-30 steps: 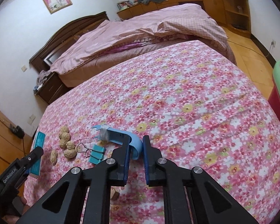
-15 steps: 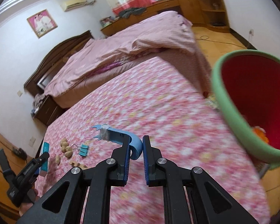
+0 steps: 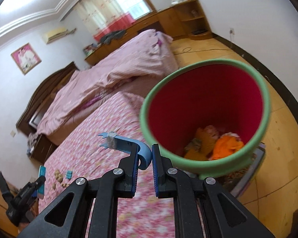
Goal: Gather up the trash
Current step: 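Carry box and clip over the red bucket and open both tools to drop them, then grasp the wooden puzzle piece with the left tool, then grasp the blue binder clip with the right tool while the left tool holds the wooden piece, then carry wooden piece and clip over the red bucket and open both tools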
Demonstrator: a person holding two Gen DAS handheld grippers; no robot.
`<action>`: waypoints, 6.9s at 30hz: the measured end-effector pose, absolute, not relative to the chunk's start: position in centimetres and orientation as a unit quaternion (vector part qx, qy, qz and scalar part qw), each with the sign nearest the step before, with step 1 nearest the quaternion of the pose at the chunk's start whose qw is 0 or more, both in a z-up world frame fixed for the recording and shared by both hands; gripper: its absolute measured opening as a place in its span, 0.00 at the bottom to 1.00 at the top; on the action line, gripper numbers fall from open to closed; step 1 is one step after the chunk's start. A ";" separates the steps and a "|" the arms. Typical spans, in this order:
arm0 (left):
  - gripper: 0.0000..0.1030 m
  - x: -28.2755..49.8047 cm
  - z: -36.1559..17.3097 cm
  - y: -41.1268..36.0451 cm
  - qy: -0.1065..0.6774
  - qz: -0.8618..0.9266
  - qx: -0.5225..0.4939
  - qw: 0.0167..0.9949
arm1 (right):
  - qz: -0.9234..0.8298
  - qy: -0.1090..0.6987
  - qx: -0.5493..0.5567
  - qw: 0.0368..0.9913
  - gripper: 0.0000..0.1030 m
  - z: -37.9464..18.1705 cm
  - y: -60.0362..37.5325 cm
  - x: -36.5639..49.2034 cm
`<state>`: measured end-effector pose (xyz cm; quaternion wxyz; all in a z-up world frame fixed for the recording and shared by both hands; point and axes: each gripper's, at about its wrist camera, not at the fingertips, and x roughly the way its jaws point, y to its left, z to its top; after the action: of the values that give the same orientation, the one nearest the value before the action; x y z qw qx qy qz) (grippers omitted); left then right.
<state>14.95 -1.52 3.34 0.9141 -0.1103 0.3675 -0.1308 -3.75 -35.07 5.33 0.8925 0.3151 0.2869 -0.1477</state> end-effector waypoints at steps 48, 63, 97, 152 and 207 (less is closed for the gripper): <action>0.59 9.7 3.2 -33.5 0.435 -0.361 0.032 0.825 | -0.181 0.269 0.316 0.892 0.21 3.4 -47.5 -6.8; 0.59 9.4 4.2 -28.0 0.430 -0.324 0.008 0.843 | -0.166 0.262 0.318 0.896 0.37 4.5 -45.7 -7.4; 0.59 14.4 -0.5 -11.0 0.474 -0.147 -0.083 0.864 | -0.103 0.298 0.297 0.901 0.41 5.3 -37.9 -5.9; 0.09 15.4 1.4 7.1 0.415 -0.033 -0.109 0.903 | 0.051 0.407 0.201 0.890 0.41 4.4 -19.6 6.1; 0.09 15.6 -2.2 9.3 0.406 -0.050 -0.167 0.897 | 0.045 0.393 0.196 0.897 0.15 3.6 -17.8 6.4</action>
<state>15.60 9.28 -2.18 0.8974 -0.1665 0.4055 -0.0501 6.36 -17.76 3.57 0.8974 0.1964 0.3927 0.0445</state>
